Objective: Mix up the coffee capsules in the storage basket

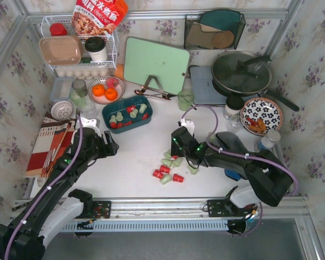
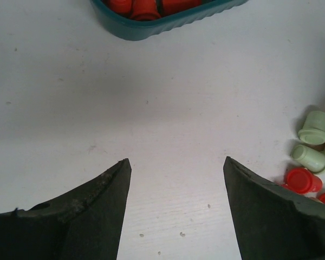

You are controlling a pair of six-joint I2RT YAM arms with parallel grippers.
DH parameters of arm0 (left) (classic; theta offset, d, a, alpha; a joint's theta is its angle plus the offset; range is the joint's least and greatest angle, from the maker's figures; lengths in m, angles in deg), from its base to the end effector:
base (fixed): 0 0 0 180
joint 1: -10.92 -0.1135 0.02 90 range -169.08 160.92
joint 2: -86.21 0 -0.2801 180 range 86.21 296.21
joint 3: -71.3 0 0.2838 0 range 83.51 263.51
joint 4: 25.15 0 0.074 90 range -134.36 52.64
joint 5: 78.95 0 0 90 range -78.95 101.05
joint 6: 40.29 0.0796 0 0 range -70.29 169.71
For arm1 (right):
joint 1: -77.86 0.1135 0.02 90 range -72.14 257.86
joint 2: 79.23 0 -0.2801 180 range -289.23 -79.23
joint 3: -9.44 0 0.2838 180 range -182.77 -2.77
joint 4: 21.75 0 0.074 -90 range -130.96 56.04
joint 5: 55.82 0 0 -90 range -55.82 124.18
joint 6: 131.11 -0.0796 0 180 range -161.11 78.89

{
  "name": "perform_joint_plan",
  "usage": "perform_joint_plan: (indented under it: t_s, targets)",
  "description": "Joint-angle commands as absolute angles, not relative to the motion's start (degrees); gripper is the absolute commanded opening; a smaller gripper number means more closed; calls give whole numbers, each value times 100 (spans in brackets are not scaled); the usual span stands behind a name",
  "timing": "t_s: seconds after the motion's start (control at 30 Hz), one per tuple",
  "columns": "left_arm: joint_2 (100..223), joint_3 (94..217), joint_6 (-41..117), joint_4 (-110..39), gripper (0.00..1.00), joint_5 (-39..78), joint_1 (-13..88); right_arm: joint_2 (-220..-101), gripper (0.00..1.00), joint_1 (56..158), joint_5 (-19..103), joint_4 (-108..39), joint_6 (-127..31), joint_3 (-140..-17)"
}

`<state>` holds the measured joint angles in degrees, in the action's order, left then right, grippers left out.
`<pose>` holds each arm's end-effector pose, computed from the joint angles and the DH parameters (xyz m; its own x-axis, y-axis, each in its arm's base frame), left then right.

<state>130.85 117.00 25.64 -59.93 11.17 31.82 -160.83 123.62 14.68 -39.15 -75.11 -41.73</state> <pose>0.2169 -0.0830 0.2303 -0.6197 -0.1999 -0.7590 0.1157 0.9332 -0.3403 0.2450 0.2135 0.1364 -0.7189 0.0173 -0.6949 -0.1411 0.9752 0.1703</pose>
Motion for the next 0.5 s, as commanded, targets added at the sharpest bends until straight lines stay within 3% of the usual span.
perform_joint_plan:
  t_s: [0.0, 0.47]
  targets:
    - [12986, 11770, 2635, -5969, 72, 1444, 3176, -16281, 58, 12379, 1524, -3993, -7887, -4266]
    - [12540, 11735, 2589, -6065, 72, 1628, 3179, -16809, 54, 12375, 1212, -4207, -8048, -4415]
